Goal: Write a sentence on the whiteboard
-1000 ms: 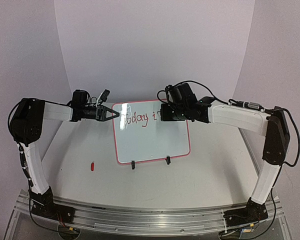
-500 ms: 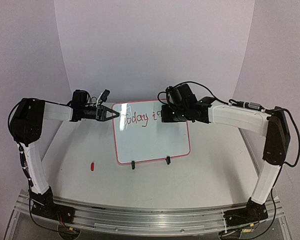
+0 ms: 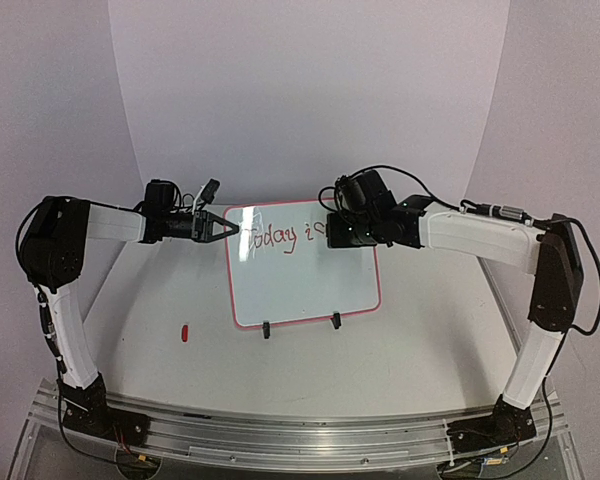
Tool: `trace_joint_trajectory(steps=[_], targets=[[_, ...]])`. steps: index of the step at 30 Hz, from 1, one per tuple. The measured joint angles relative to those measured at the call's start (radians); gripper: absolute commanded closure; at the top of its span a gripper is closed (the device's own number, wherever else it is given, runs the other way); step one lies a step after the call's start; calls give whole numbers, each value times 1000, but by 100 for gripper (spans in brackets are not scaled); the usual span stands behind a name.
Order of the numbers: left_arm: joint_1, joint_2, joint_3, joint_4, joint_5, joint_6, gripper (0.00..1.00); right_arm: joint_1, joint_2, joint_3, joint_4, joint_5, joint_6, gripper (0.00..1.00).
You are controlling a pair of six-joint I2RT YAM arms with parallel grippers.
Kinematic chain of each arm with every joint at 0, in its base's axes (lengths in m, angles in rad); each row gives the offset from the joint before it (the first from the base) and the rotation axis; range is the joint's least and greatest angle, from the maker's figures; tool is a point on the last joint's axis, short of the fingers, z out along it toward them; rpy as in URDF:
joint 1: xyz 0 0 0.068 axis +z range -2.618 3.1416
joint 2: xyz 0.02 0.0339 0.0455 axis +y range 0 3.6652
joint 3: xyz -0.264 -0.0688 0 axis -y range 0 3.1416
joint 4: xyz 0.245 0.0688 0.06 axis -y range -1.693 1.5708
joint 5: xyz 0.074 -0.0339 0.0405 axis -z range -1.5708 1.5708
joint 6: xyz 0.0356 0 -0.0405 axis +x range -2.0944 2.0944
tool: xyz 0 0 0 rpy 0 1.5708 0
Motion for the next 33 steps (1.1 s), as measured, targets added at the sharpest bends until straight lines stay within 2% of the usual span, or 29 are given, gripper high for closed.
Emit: trace_joint_trajectory(steps=[33], targets=[[0, 0, 0, -5, -6, -2, 100, 0, 37, 66, -46, -60, 0, 100]])
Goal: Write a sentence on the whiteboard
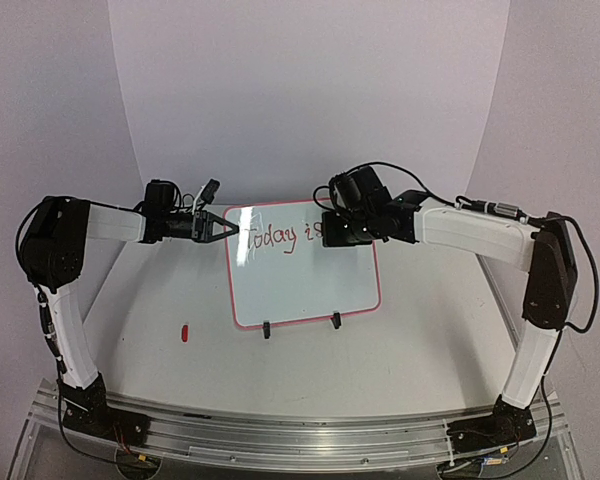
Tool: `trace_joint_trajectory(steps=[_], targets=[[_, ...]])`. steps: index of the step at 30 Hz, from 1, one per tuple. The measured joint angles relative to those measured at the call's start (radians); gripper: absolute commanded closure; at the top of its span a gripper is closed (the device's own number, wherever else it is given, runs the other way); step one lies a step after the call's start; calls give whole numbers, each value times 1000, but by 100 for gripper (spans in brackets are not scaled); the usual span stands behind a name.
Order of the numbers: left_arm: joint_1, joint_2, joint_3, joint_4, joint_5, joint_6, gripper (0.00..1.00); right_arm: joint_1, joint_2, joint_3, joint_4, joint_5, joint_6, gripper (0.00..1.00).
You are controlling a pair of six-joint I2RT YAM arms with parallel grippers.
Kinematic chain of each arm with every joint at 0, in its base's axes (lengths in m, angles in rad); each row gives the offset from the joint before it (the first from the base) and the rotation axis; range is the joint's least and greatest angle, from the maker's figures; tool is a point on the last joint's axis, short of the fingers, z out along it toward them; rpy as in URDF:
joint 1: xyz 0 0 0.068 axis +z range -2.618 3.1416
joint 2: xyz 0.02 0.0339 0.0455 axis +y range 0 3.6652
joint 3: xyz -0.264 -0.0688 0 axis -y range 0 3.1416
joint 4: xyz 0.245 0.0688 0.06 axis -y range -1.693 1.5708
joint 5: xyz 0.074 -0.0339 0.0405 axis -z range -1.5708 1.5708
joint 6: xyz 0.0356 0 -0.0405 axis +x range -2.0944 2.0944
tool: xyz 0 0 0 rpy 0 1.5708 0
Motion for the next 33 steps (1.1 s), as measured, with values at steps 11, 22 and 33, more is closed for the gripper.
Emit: trace_joint_trajectory(steps=[11, 22, 33], targets=[[0, 0, 0, 3, 2, 1, 100, -2, -15, -19, 8, -24, -7, 100], [0, 0, 0, 9, 6, 1, 100, -9, -148, -136, 76, -157, -5, 100], [-1, 0, 0, 10, 6, 1, 100, 10, -179, -156, 143, -289, -21, 100]])
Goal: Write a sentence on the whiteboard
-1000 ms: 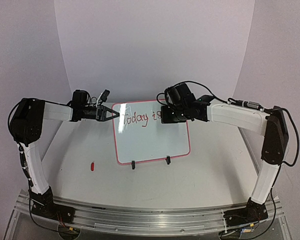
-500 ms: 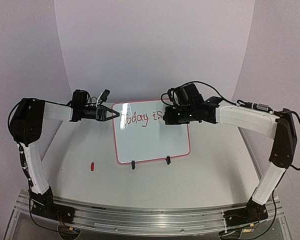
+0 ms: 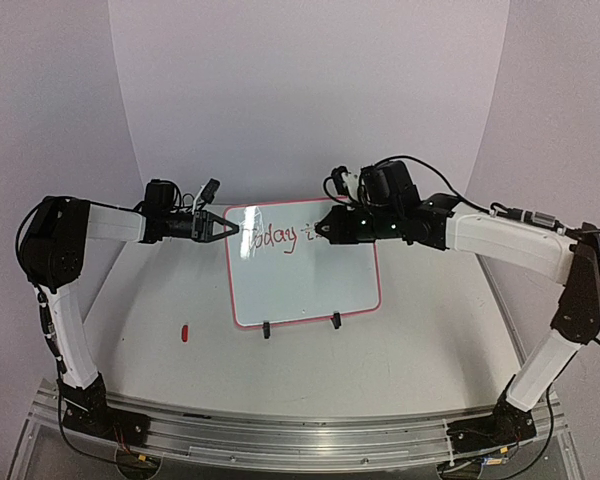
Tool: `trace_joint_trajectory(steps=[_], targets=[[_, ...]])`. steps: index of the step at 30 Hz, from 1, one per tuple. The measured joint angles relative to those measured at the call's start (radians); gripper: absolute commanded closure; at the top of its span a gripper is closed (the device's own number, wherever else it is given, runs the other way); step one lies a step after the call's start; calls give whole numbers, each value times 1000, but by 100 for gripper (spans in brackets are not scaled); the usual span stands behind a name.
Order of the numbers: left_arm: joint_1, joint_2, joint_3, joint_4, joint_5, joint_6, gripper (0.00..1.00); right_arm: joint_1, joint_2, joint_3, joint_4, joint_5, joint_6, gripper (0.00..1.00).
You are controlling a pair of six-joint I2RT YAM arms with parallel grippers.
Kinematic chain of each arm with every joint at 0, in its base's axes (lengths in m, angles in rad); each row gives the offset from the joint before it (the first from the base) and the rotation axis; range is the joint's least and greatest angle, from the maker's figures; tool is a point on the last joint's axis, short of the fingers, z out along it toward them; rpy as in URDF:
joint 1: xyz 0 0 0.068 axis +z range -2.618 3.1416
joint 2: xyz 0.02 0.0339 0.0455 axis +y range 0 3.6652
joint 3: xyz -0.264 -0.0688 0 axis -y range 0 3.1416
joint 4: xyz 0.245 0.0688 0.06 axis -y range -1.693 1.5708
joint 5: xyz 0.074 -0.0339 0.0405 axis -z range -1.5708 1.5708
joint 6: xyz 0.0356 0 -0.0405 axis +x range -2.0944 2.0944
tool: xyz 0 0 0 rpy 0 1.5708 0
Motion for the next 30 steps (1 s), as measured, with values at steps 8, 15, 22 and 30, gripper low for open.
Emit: trace_joint_trajectory(steps=[8, 15, 22, 30], targets=[[0, 0, 0, 1, 0, -2, 100, 140, 175, 94, 2, 47, -76, 100], [-1, 0, 0, 9, -1, -8, 100, 204, 264, 150, -9, 131, -111, 100], [-1, 0, 0, 10, -2, -13, 100, 204, 310, 215, -6, 165, -111, 100], [-1, 0, 0, 10, -2, -13, 100, 205, 356, 237, -8, 167, -110, 100]])
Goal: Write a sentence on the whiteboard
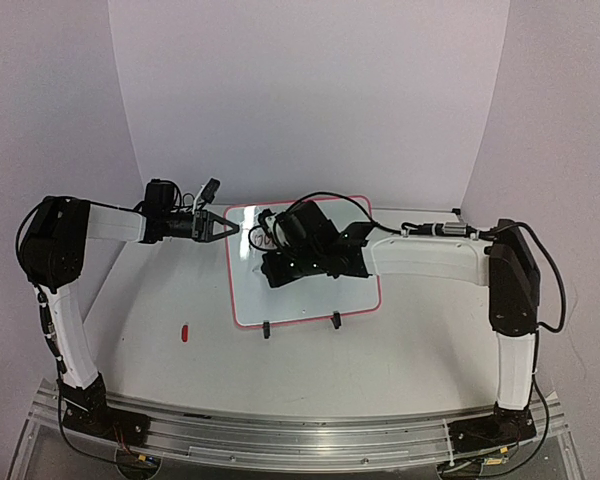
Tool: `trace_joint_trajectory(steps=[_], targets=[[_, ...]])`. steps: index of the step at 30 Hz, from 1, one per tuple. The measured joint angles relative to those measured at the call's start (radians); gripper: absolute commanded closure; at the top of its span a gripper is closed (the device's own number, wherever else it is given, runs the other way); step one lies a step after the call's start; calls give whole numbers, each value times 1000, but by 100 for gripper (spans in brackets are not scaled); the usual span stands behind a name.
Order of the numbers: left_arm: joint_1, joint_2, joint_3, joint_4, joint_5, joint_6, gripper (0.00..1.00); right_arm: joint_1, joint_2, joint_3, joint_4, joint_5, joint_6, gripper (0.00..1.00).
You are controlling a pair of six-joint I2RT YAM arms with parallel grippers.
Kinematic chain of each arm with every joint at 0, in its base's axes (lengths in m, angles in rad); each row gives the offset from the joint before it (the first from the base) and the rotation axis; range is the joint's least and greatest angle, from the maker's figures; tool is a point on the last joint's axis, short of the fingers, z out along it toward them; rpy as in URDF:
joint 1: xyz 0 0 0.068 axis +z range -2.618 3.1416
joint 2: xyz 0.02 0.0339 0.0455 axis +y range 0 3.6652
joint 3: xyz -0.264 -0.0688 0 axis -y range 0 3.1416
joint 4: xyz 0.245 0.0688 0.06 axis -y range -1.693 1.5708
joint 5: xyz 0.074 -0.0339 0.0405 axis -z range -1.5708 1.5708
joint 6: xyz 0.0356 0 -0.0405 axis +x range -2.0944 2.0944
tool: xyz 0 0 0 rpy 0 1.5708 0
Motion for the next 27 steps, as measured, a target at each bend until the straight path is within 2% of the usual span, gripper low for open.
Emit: trace_joint_trajectory(steps=[27], targets=[[0, 0, 0, 0, -3, 0, 100, 6, 53, 86, -51, 30, 11, 100]])
